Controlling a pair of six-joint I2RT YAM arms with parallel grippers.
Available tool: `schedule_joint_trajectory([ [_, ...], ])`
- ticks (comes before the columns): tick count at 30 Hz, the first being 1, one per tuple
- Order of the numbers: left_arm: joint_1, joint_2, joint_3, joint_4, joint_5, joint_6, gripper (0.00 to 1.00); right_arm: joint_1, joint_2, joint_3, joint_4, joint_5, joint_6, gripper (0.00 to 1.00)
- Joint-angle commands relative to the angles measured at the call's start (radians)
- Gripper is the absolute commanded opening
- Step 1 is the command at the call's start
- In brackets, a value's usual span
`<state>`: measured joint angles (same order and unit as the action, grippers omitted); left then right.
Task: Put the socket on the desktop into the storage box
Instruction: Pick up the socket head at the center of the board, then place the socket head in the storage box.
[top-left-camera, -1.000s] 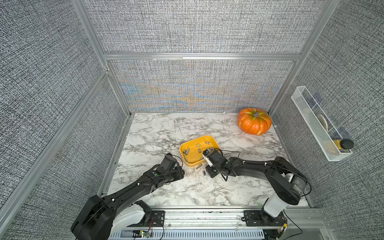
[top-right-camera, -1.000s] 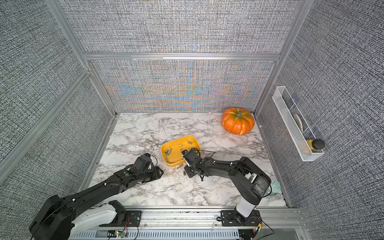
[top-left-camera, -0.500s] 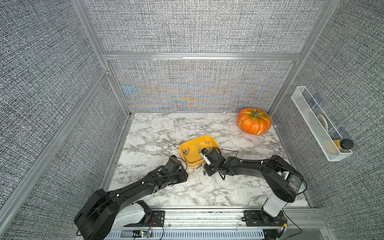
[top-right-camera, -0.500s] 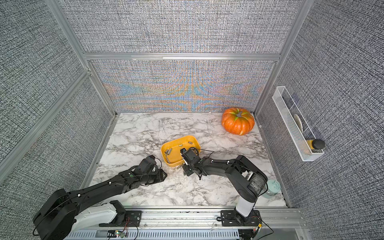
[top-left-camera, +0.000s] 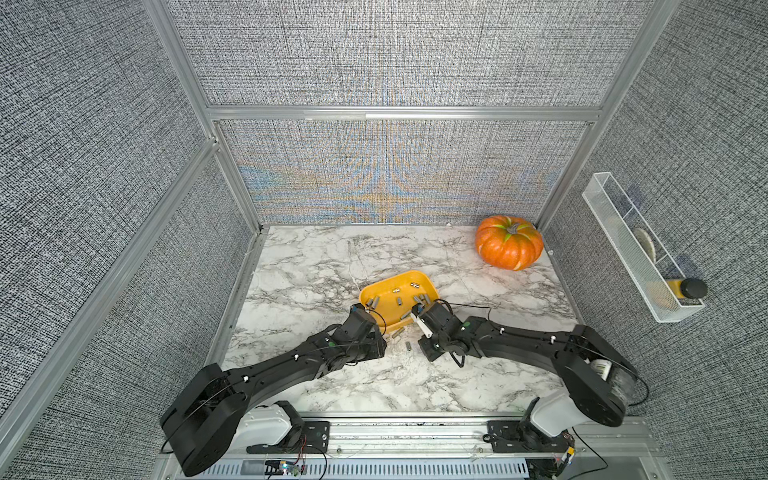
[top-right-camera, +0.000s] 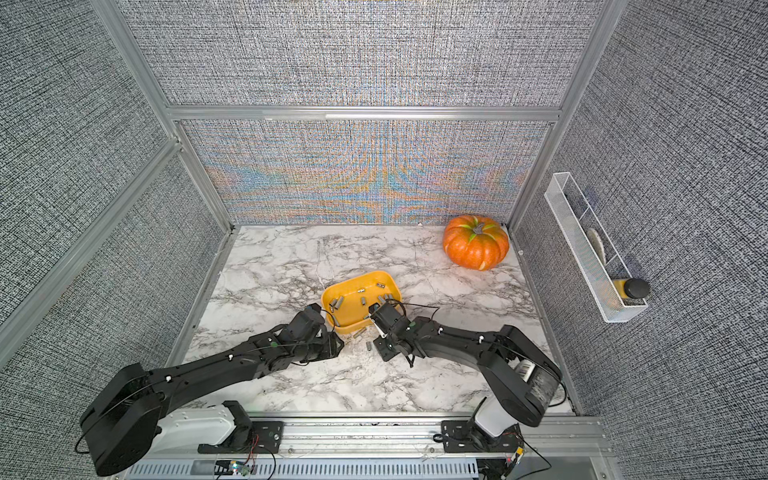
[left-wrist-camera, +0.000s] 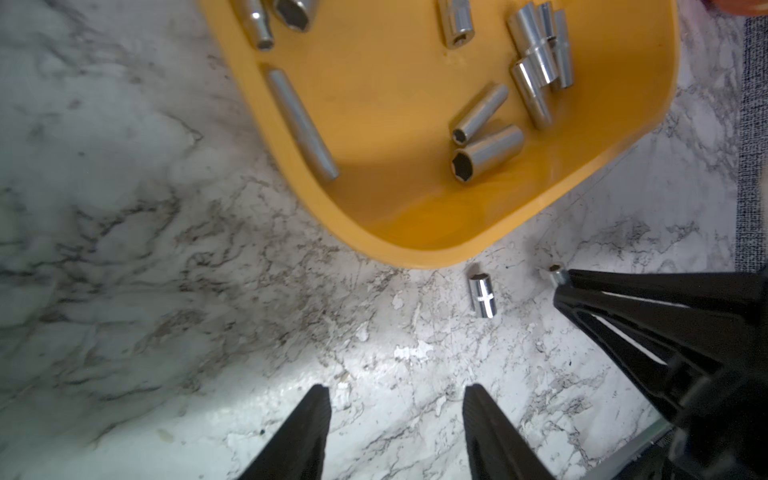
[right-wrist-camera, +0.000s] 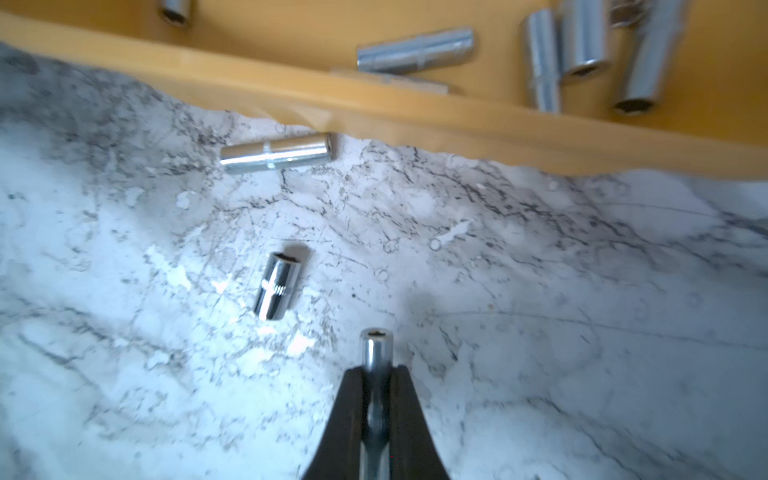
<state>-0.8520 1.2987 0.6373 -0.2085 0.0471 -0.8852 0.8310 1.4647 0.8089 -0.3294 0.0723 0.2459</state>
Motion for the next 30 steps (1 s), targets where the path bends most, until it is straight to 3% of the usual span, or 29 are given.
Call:
schedule_joint_trajectory([
  [1, -0.026, 0.062, 0.057, -0.003, -0.023, 0.046, 0.58, -0.014, -0.086, -0.001, -0.058, 0.023, 0.073, 0.00],
  [7, -0.066, 0.203, 0.157, -0.013, -0.022, 0.078, 0.58, -0.122, -0.125, 0.072, -0.005, -0.031, 0.124, 0.00],
  [19, -0.100, 0.344, 0.262, -0.044, -0.013, 0.107, 0.58, -0.264, 0.185, 0.286, 0.146, -0.228, 0.160, 0.00],
  [24, -0.109, 0.394, 0.313, -0.081, -0.016, 0.123, 0.56, -0.288, 0.226, 0.315, 0.170, -0.243, 0.178, 0.27],
  [30, -0.114, 0.437, 0.356, -0.104, -0.018, 0.137, 0.53, -0.307, 0.191, 0.293, 0.170, -0.232, 0.194, 0.42],
])
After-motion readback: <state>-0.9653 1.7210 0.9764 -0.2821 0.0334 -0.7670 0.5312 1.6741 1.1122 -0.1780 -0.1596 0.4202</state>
